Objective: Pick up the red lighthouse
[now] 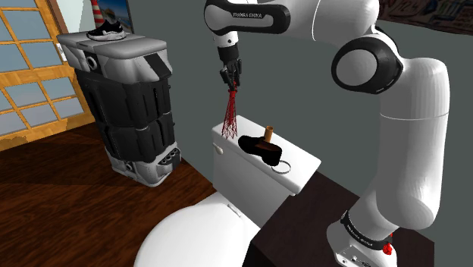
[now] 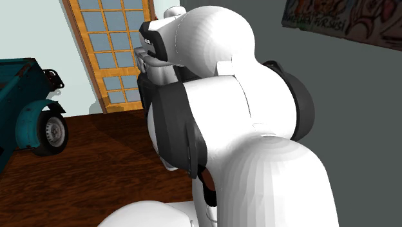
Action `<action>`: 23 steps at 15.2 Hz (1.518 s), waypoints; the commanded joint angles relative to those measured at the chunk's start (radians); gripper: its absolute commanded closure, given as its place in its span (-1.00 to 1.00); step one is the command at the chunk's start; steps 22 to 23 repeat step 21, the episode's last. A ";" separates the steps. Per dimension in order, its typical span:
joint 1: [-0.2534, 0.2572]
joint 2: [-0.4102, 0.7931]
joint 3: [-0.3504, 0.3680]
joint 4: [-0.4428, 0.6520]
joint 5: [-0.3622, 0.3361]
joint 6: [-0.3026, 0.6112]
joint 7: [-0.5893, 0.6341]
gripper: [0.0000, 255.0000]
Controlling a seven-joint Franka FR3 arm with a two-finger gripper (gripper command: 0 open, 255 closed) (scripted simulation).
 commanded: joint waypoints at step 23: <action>0.016 0.152 -0.010 0.454 -0.012 -0.301 -0.055 1.00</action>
